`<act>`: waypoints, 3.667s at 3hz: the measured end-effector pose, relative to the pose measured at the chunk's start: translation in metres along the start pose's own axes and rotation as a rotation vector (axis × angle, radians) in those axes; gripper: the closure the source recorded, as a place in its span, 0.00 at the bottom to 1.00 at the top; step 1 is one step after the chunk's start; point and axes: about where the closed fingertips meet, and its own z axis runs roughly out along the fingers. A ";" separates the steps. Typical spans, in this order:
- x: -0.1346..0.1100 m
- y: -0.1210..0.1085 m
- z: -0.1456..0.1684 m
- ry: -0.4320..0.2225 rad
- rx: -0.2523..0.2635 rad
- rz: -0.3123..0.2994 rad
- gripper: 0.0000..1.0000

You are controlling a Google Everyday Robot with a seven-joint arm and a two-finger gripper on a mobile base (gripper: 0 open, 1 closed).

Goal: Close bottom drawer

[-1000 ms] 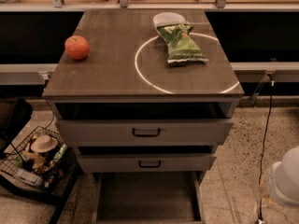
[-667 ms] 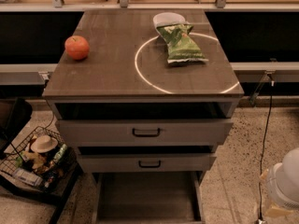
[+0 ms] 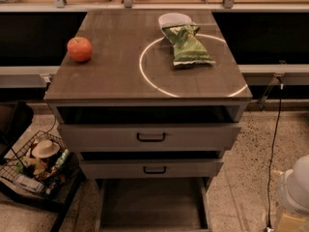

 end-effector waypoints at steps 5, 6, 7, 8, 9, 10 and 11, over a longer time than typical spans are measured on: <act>-0.009 0.081 0.146 -0.039 -0.201 -0.296 0.82; -0.009 0.060 0.086 0.075 -0.159 -0.265 0.59; 0.006 0.016 0.027 0.187 -0.025 -0.167 0.68; 0.029 0.014 0.039 0.173 -0.033 -0.083 0.91; 0.055 0.023 0.073 0.111 -0.113 0.007 1.00; 0.062 0.037 0.107 0.038 -0.207 0.016 1.00; 0.051 0.056 0.135 -0.034 -0.266 -0.008 1.00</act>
Offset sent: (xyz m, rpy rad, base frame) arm -0.0204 -0.0271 -0.1401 0.1014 0.0520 0.1445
